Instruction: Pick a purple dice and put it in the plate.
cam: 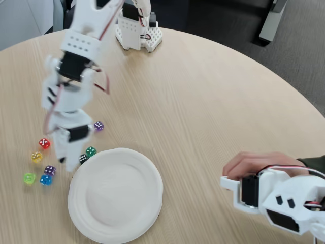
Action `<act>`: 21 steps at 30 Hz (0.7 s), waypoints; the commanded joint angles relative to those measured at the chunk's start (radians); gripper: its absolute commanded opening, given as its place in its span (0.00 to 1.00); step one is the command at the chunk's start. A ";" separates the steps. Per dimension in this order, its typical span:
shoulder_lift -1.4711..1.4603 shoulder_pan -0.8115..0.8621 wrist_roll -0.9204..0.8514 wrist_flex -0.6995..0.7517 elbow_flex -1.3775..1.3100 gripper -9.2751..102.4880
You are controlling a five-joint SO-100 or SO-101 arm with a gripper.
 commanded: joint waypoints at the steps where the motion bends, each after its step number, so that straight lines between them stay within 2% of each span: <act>1: 0.009 -0.009 -0.011 -0.012 -0.031 0.18; 21: 0.008 0.014 -0.028 -0.003 -0.031 0.20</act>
